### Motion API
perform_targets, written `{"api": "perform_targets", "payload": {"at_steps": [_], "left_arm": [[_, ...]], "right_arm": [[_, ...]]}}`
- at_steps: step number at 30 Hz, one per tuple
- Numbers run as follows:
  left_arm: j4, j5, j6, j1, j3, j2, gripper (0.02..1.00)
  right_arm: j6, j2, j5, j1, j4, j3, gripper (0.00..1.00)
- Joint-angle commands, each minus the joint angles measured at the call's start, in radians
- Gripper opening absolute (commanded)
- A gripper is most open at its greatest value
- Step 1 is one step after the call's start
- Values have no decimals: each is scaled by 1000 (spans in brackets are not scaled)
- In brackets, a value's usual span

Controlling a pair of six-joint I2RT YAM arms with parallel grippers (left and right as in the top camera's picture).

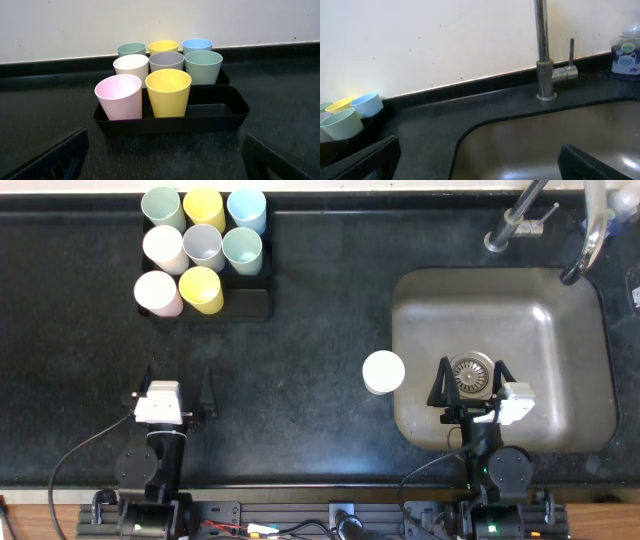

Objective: Store Cups

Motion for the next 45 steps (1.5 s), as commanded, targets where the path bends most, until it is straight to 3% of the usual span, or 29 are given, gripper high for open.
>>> {"api": "perform_targets", "payload": {"at_steps": [1, 22, 27, 32, 38, 41, 45], "left_arm": [[0, 14, 12, -6, -4, -12, 998], [0, 14, 12, -6, -4, -12, 998], [0, 14, 12, -6, -4, -12, 998], [0, 13, 12, -6, -4, -12, 998], [0, 14, 12, -6, -4, -12, 998], [0, 13, 12, -6, -4, -12, 998], [0, 14, 12, -6, -4, -12, 998]], "right_arm": [[-6, -7, -4, -4, 5, -13, 998], [-6, -7, -5, -4, 8, -11, 998], [-6, 11, -13, -4, -47, 104, 998], [-6, 212, -14, -4, -349, 438, 998], [-7, 676, -14, 2, -793, 935, 996], [-54, 891, 15, 43, -1022, 1125, 998], [-116, 1095, 24, 149, -1173, 1225, 998]]}}
